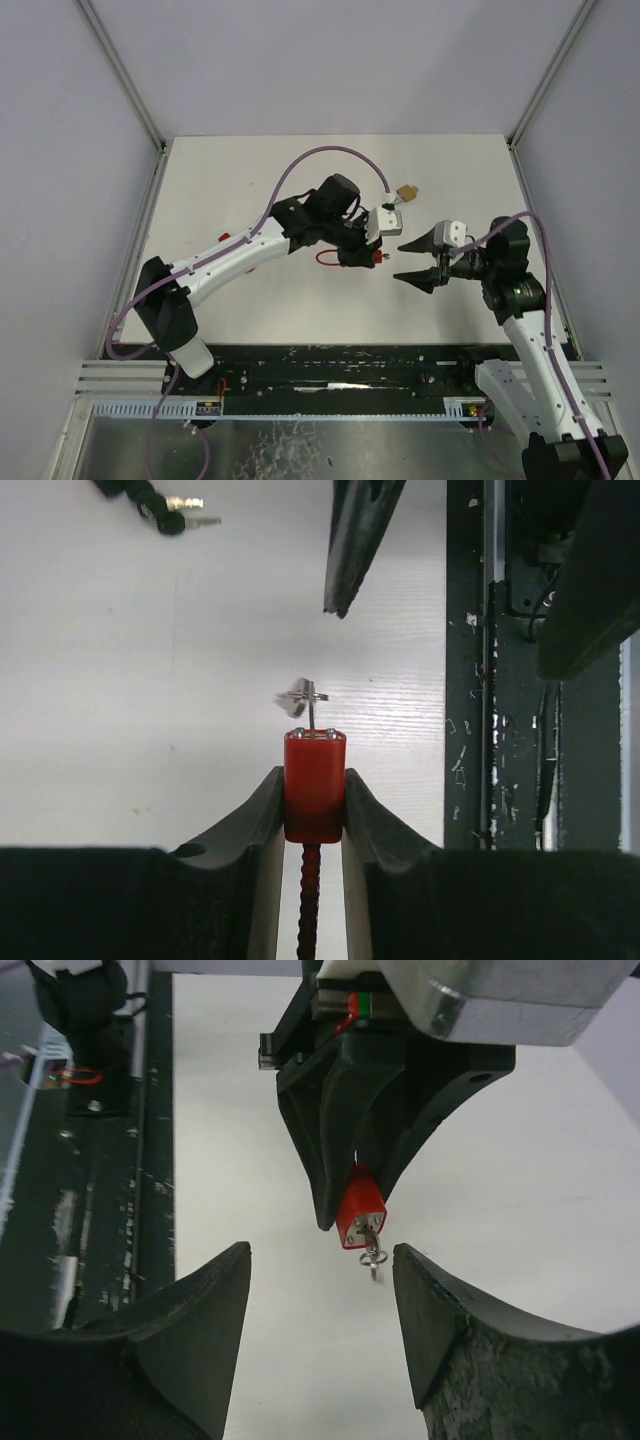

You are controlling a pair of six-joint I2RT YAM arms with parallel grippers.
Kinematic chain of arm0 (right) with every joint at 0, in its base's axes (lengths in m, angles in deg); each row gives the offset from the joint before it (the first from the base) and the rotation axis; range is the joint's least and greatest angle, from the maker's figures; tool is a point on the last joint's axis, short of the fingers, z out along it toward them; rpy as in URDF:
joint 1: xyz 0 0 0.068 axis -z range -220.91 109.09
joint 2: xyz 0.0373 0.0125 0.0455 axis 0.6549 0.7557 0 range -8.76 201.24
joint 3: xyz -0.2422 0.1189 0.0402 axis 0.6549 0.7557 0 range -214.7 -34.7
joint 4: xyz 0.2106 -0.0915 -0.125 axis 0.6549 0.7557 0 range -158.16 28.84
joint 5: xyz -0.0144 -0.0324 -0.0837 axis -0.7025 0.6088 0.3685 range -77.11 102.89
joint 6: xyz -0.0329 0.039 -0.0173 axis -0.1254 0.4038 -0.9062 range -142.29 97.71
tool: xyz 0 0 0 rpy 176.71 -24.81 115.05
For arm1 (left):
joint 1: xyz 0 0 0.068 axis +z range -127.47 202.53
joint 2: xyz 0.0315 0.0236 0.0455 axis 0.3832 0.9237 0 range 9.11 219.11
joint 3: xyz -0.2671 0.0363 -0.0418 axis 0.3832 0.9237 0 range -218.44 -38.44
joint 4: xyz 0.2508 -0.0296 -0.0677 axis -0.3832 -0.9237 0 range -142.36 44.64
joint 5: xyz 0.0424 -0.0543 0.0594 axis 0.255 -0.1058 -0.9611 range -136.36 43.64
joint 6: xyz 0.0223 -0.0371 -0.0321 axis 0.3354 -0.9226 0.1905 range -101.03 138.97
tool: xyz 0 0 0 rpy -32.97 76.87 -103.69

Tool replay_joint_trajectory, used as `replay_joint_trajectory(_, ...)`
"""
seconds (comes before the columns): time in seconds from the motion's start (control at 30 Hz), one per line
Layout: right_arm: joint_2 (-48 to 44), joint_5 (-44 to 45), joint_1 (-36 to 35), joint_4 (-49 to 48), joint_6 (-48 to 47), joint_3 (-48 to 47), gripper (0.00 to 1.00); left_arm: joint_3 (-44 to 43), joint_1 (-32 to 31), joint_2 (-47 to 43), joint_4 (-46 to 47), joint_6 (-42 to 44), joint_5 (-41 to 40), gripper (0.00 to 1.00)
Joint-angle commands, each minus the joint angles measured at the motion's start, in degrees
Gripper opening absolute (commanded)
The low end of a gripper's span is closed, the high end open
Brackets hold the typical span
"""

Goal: Lock with the key
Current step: Lock the lock.

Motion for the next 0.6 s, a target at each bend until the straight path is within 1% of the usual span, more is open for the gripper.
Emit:
replay_joint_trajectory(0.0,7.5,-8.2,0.2,10.8,-10.6,-6.8,0.64,4.7,0.6,-3.6,5.8,-13.1,-1.0,0.0)
replay_joint_trajectory(0.03,9.1,-7.7,0.2,15.3,-16.6,-8.4,0.64,6.3,0.6,-4.2,7.6,-15.3,-1.6,0.0)
replay_joint_trajectory(0.07,10.6,-7.6,0.2,17.0,-19.3,-9.1,0.64,8.0,0.6,-4.7,8.3,-17.4,-3.1,0.0)
replay_joint_trajectory(0.13,12.9,-8.8,0.2,16.4,-19.5,-9.3,0.64,9.6,0.5,-5.9,8.9,-19.3,-3.9,0.0)
replay_joint_trajectory(0.23,14.7,-11.0,0.1,15.8,-19.8,-9.7,0.64,13.8,0.3,-8.7,12.2,-20.5,-4.0,0.0)
replay_joint_trajectory(0.37,16.6,-10.6,0.1,13.2,-17.8,-9.9,0.64,17.0,-0.7,-11.7,15.7,-19.4,-3.4,0.0)
replay_joint_trajectory(0.43,17.9,-10.4,-0.1,14.0,-18.3,-10.5,0.64,18.2,-1.8,-12.8,16.1,-17.6,-4.5,0.0)
replay_joint_trajectory(0.57,19.2,-11.1,-0.3,19.7,-24.9,-11.6,0.64,20.0,-4.3,-14.1,17.0,-14.5,-7.6,0.0)
